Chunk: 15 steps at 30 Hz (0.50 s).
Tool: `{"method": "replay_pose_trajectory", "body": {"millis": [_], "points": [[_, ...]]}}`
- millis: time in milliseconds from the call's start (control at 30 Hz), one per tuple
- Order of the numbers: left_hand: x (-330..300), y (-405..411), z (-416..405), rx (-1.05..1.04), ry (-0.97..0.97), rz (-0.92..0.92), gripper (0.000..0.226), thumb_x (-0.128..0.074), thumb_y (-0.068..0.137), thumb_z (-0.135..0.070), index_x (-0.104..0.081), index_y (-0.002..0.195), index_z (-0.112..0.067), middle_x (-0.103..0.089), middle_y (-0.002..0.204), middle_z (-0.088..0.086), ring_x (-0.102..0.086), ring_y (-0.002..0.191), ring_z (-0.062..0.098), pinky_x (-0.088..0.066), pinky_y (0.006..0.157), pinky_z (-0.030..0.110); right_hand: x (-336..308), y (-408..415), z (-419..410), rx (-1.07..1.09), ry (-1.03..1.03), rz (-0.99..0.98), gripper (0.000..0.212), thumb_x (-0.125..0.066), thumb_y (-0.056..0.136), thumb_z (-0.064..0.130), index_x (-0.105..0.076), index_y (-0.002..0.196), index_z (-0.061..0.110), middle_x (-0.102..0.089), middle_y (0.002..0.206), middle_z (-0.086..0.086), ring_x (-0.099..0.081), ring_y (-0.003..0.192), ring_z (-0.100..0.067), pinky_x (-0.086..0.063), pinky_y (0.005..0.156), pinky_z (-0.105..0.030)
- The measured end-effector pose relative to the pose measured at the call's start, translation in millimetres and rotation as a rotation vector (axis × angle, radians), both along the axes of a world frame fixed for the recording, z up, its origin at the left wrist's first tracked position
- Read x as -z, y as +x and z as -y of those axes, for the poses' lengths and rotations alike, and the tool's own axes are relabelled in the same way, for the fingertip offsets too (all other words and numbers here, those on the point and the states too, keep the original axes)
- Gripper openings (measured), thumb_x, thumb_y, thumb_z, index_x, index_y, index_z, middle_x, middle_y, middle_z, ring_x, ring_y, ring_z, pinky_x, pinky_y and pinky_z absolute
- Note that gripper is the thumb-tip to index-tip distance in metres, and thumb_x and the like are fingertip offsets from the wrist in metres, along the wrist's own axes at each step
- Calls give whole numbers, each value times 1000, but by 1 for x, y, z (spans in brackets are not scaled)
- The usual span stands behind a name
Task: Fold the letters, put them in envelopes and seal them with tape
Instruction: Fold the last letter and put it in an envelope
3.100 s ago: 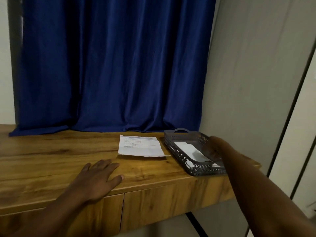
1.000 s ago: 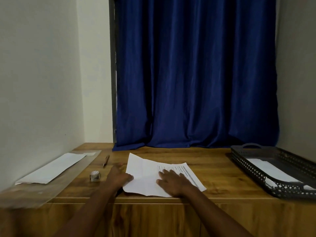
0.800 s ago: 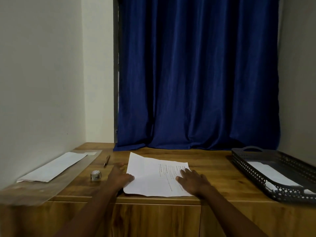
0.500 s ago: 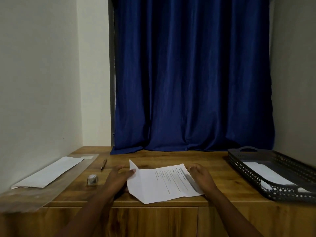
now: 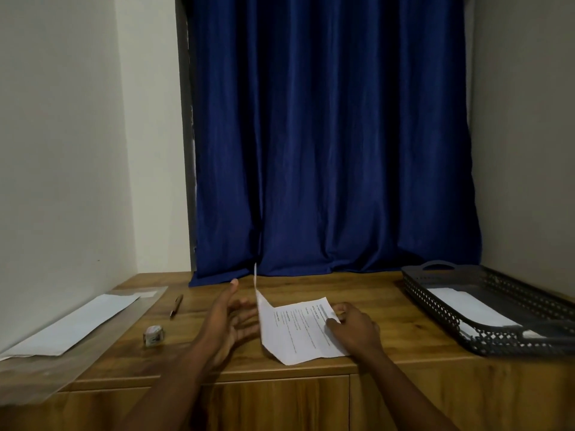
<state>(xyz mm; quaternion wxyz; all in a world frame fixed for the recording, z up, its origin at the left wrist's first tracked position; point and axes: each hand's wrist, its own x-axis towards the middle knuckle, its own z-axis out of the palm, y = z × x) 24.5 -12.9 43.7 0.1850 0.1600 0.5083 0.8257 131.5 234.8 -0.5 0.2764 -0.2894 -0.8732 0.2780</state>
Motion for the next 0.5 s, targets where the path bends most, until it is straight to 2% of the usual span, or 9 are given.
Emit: {"method": "replay_pose_trajectory", "body": {"millis": [100, 133, 200, 267, 300, 400, 433, 500], "points": [[1, 5, -10, 6, 20, -69, 73, -66, 78, -59, -50, 143, -28, -60, 133, 13, -66, 117, 34, -58, 93, 54, -1, 3, 0, -32, -43, -43, 25, -61, 91, 42, -62, 116, 36, -73, 110, 9, -65, 106, -17, -42, 107, -39], [2, 7, -15, 17, -6, -108, 70, -64, 82, -58, -50, 144, -27, -60, 134, 12, -65, 119, 34, -57, 96, 55, -1, 4, -1, -40, -58, -64, 20, -61, 92, 39, -62, 112, 37, -73, 107, 8, -66, 104, -17, -43, 106, -40], [7, 11, -24, 25, -115, -209, 47, -58, 96, -48, -54, 138, -27, -62, 134, 11, -65, 119, 31, -55, 100, 54, -1, 4, -3, -44, -105, -131, 12, -59, 97, 32, -62, 107, 37, -71, 109, 8, -64, 105, -18, -43, 106, -42], [18, 12, -31, 16, -329, -380, 23, -54, 104, -38, -61, 126, -34, -63, 134, 4, -63, 118, 23, -55, 102, 49, 0, 4, -4, -41, -178, -207, 12, -55, 100, 29, -63, 103, 37, -69, 108, 9, -62, 104, -17, -46, 105, -44], [25, 13, -32, 24, -448, -501, 21, -54, 104, -39, -62, 124, -38, -62, 134, -3, -62, 119, 17, -54, 102, 44, 0, 4, -5, -40, -216, -242, 13, -53, 101, 28, -63, 100, 36, -69, 106, 9, -62, 102, -16, -48, 103, -45], [45, 14, -32, 67, -720, -837, 30, -56, 101, -50, -60, 130, -43, -56, 136, -25, -54, 122, -6, -48, 108, 29, 0, 3, -7, -41, -305, -311, 21, -47, 104, 32, -67, 97, 31, -73, 97, 3, -65, 96, -20, -53, 96, -46], [49, 14, -32, 70, -804, -924, 35, -56, 101, -51, -58, 134, -43, -53, 139, -28, -50, 124, -9, -44, 110, 25, 1, 3, -7, -38, -310, -318, 23, -46, 105, 34, -67, 96, 30, -73, 96, 2, -65, 95, -21, -53, 95, -46], [50, 15, -35, 86, -958, -1103, 43, -54, 100, -54, -54, 141, -40, -48, 146, -25, -44, 130, -5, -37, 110, 22, 1, 3, -7, -42, -270, -292, 25, -46, 105, 38, -68, 97, 29, -72, 98, 3, -64, 95, -19, -54, 94, -44]]}}
